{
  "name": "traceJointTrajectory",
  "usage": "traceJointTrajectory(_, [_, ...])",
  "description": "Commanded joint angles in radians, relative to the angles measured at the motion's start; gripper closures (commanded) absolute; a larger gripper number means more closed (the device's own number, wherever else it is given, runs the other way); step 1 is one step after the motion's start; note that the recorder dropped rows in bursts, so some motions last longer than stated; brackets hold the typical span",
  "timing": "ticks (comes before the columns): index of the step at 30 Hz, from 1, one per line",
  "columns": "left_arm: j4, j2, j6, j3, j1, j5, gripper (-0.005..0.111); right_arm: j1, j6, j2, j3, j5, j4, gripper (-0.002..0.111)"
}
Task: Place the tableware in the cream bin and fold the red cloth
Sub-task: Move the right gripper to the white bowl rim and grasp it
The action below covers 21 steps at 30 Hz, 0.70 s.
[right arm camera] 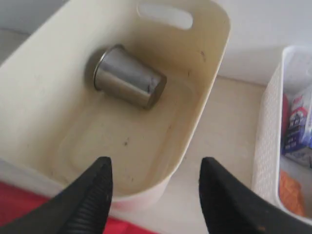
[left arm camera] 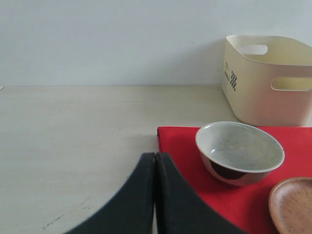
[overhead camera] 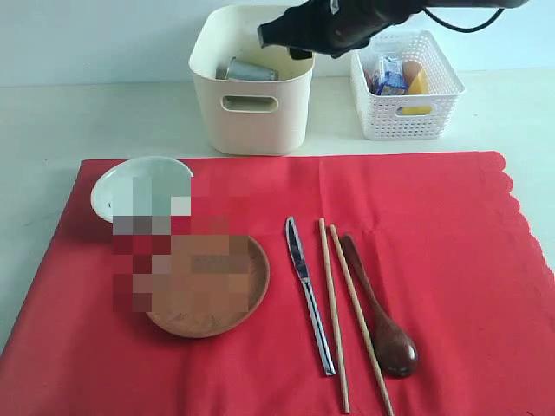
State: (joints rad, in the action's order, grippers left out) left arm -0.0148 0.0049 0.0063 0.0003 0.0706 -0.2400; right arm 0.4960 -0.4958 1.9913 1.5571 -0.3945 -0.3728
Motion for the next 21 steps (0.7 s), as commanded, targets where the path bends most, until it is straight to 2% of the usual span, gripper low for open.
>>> traceJointTrajectory(1, [0.001, -0.005, 0.001, 0.0, -0.002, 0.002, 0.106, 0.067, 0.005, -0.006, 0.006, -0.114, 0.026, 0.055])
traceJointTrajectory(11, [0.001, -0.005, 0.001, 0.0, -0.002, 0.002, 0.106, 0.23, 0.001, 0.028, 0.006, -0.143, 0.206, 0.055])
traceJointTrajectory(16, [0.001, -0.005, 0.001, 0.0, -0.002, 0.002, 0.106, 0.237, 0.0, 0.102, 0.006, -0.134, 0.406, 0.055])
traceJointTrajectory(21, [0.001, -0.005, 0.001, 0.0, -0.002, 0.002, 0.106, 0.237, 0.006, 0.163, 0.008, -0.088, 0.454, 0.055])
